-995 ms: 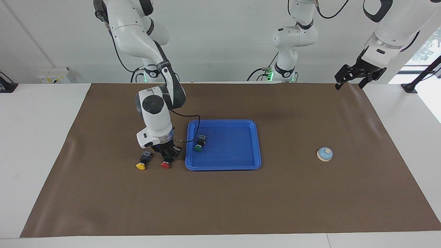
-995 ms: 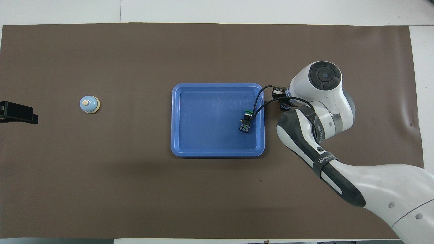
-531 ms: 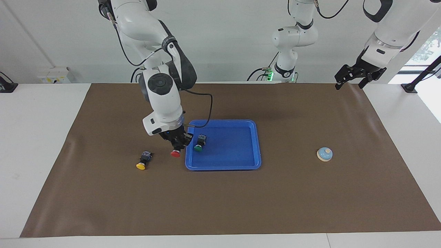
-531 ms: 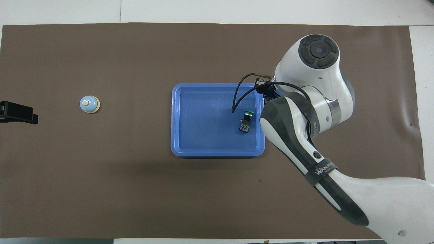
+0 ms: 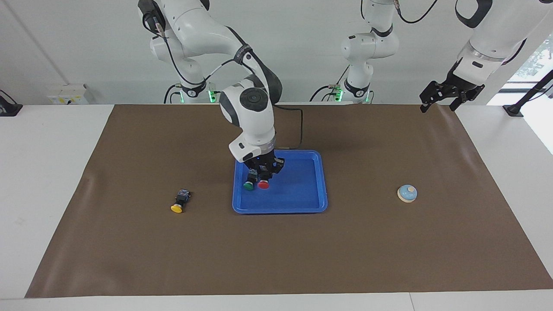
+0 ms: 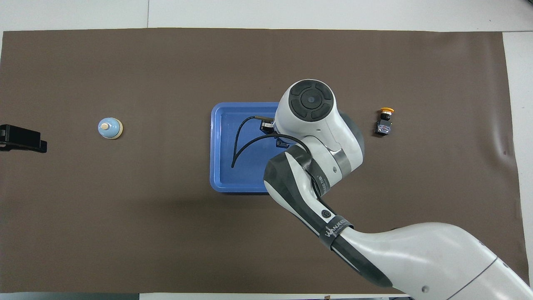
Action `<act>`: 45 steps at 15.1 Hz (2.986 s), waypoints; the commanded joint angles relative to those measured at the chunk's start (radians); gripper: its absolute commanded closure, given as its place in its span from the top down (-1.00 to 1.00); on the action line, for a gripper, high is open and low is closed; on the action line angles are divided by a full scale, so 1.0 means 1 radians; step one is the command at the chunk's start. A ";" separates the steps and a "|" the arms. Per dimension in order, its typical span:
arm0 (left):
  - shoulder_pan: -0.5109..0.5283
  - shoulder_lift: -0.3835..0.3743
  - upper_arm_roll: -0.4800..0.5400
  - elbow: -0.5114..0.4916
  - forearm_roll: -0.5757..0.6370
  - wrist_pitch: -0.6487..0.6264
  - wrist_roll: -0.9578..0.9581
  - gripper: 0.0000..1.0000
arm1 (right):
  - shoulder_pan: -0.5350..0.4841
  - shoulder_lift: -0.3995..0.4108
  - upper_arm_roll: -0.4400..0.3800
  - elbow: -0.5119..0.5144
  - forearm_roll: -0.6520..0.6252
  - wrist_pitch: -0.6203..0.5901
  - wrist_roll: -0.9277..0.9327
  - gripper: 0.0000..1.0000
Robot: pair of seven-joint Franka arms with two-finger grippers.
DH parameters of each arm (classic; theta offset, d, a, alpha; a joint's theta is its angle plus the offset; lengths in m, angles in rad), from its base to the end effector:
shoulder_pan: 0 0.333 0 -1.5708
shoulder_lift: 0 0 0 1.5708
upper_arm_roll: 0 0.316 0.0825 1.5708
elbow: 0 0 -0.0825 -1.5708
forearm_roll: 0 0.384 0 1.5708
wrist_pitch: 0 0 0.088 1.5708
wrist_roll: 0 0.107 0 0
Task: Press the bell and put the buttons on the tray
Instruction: 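Grasp the red-capped button and place it in the tray, then move the right gripper to the yellow-capped button and grasp it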
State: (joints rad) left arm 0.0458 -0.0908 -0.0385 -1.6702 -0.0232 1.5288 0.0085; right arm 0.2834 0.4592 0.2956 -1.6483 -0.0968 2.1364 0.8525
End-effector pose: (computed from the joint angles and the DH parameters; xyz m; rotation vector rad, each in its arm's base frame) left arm 0.5207 0.0003 0.6230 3.1205 -0.0021 -0.0788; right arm 0.5813 0.3471 0.3610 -3.0491 0.3920 -0.0118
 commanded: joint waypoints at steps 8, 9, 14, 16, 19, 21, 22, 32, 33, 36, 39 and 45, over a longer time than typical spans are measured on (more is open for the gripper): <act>0.002 0.000 0.000 0.007 -0.007 -0.013 0.001 1.00 | 0.028 0.024 -0.001 -0.156 -0.012 0.210 0.049 -0.48; 0.002 0.002 0.000 0.007 -0.007 -0.013 0.001 1.00 | 0.030 0.022 -0.001 -0.156 -0.011 0.203 0.056 -0.29; 0.003 0.000 0.000 0.007 -0.007 -0.013 0.001 1.00 | 0.026 0.021 0.000 -0.110 -0.006 0.157 0.157 1.00; 0.002 0.002 0.000 0.007 -0.007 -0.013 0.001 1.00 | 0.013 0.001 0.002 -0.078 0.006 0.104 0.177 1.00; 0.003 0.002 0.000 0.007 -0.007 -0.013 0.001 1.00 | -0.048 -0.062 -0.003 -0.048 0.009 -0.002 0.181 1.00; 0.003 0.000 0.000 0.007 -0.007 -0.013 0.001 1.00 | -0.114 -0.108 -0.004 -0.036 0.006 -0.067 0.165 1.00; 0.002 0.002 0.000 0.007 -0.007 -0.013 0.001 1.00 | -0.157 -0.126 -0.003 -0.038 0.005 -0.099 0.125 1.00; 0.002 0.002 0.000 0.007 -0.007 -0.013 0.001 1.00 | -0.428 -0.172 -0.013 -0.223 -0.011 -0.011 -0.150 1.00; 0.002 0.000 0.000 0.007 -0.007 -0.013 0.001 1.00 | -0.452 -0.168 -0.013 -0.251 -0.011 0.026 -0.150 1.00; 0.002 0.000 0.000 0.007 -0.007 -0.015 0.001 1.00 | -0.467 -0.154 -0.013 -0.310 -0.012 0.131 -0.153 1.00; 0.002 0.000 0.000 0.007 -0.007 -0.013 0.001 1.00 | -0.467 -0.119 -0.013 -0.315 -0.073 0.189 -0.158 1.00; 0.002 0.000 0.000 0.007 -0.007 -0.013 0.001 1.00 | -0.463 -0.087 -0.012 -0.335 -0.095 0.267 -0.151 0.98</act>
State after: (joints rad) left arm 0.0458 -0.0908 -0.0385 -1.6701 -0.0232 1.5288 0.0085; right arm -0.1739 0.3688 0.2748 -1.9707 -0.1791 2.3706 0.7089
